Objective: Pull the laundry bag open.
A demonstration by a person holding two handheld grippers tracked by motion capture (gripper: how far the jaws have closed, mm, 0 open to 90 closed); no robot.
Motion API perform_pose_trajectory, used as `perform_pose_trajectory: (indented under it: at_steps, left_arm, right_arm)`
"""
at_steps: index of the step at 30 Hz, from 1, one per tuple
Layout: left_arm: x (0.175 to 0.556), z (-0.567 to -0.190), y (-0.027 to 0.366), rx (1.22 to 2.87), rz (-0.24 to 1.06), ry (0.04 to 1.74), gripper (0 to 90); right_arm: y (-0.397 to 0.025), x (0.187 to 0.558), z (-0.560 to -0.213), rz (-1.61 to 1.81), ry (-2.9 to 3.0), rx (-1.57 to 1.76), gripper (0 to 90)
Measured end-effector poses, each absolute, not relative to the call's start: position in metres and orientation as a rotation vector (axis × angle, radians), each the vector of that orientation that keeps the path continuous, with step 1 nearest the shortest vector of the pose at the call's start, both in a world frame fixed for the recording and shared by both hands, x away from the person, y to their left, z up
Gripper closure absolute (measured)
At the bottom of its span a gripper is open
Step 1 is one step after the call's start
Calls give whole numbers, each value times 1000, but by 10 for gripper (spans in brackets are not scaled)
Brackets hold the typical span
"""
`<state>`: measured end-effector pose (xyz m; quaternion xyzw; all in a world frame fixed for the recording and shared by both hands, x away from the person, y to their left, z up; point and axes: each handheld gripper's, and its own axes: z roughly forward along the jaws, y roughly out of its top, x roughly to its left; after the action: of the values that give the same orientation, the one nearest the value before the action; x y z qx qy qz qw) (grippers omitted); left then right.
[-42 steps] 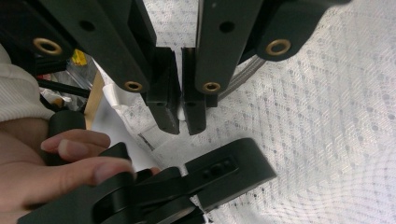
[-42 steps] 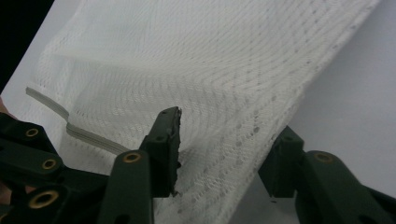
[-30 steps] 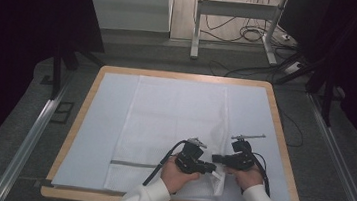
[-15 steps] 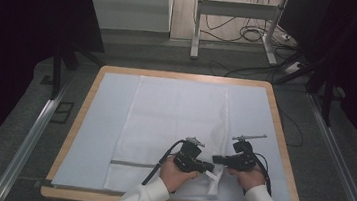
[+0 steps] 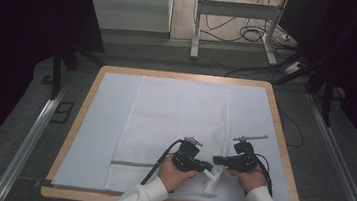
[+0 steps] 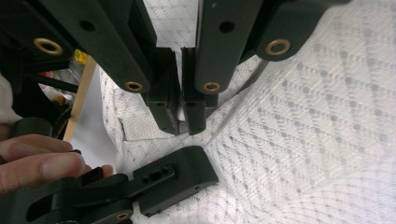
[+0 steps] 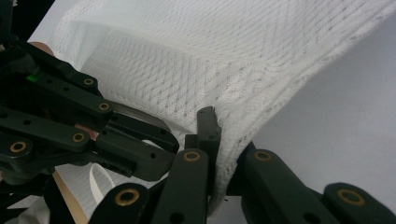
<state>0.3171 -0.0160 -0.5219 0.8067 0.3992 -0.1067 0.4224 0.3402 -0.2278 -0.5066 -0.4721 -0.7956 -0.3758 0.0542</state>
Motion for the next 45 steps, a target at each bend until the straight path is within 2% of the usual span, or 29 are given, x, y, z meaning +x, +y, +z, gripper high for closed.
perform_pose_trajectory:
  at_steps: [45]
  left_arm:
    - [323, -531, -17, 2039, -308, 1011, 871]
  right_arm:
    - [-227, 338, -506, -1123, -2450, -1413, 884]
